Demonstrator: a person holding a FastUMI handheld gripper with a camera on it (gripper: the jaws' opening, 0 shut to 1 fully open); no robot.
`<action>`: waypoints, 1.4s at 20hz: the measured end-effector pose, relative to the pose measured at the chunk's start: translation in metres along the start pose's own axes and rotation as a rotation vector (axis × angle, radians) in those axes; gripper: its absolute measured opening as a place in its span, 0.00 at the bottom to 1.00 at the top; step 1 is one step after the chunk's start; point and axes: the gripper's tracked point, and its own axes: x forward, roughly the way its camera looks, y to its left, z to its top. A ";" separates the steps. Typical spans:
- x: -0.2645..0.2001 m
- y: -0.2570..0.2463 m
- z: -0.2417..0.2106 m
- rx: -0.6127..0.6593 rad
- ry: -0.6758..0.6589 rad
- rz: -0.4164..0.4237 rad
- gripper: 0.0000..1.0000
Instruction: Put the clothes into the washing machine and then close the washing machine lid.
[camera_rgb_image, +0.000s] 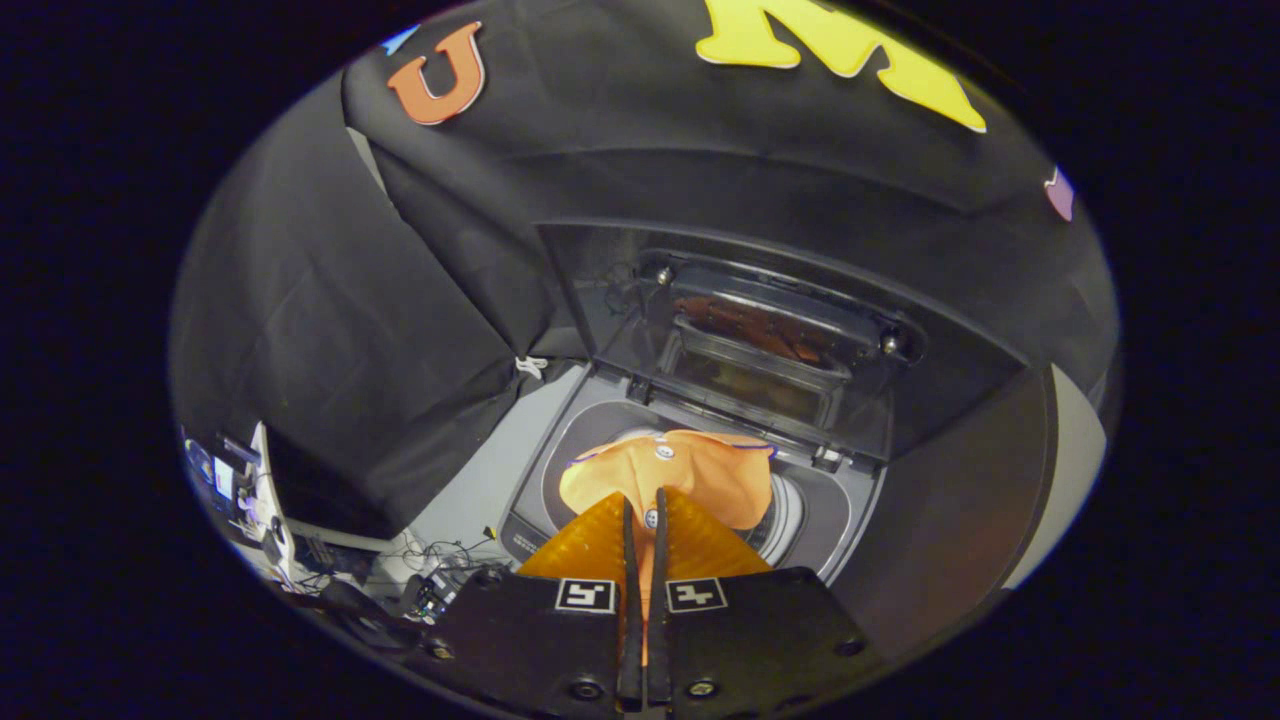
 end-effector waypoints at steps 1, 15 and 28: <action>0.005 -0.002 -0.002 0.008 0.007 -0.002 0.06; 0.069 -0.028 -0.038 0.062 0.073 -0.072 0.06; 0.123 -0.029 -0.069 0.197 0.077 -0.092 0.06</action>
